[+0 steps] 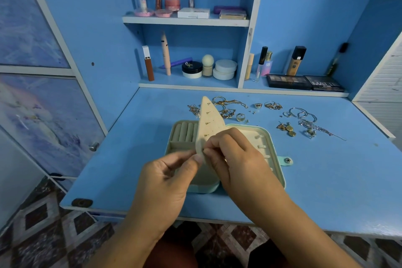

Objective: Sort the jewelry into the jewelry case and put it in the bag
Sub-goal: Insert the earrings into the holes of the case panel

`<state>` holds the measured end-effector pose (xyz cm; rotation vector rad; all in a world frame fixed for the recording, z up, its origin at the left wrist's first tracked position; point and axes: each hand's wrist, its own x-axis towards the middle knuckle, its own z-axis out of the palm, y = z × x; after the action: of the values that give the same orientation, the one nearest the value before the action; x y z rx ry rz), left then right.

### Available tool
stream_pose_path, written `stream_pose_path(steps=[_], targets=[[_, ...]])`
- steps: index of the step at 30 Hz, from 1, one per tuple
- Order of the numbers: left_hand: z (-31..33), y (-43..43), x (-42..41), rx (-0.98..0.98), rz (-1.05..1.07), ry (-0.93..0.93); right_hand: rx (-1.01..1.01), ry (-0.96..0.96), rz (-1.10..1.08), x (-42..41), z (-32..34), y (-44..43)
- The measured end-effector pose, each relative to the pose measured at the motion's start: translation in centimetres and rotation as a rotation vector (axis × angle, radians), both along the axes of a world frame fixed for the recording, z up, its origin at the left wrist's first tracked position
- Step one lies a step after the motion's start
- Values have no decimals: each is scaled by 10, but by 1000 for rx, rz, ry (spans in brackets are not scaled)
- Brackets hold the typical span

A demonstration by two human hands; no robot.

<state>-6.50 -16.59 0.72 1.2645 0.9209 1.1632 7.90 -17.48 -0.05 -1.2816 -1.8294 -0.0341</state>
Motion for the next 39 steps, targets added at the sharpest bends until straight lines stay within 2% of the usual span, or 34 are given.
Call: stream_pose_path(steps=[2,4,9,12,17,21,25,39], targets=[[0,0,0,5,2,4,26,-49,-12,0,-1,0],[0,0,0,17,7,14,12,10,1,0,0,1],[0,-2,0,49,7,34,-165,414,117,7,-5,-3],[0,-1,1,51,6,36,-258,534,106,9,-9,-7],[-2,-1,2,70,-8,54,-585,864,270,12,5,-3],[-1,-2,3,88,6,54,-716,868,308,18,15,3],[-4,-1,3,89,18,64,-815,980,366,22,16,5],[-12,1,2,114,-4,94,-924,1185,361,24,17,12]])
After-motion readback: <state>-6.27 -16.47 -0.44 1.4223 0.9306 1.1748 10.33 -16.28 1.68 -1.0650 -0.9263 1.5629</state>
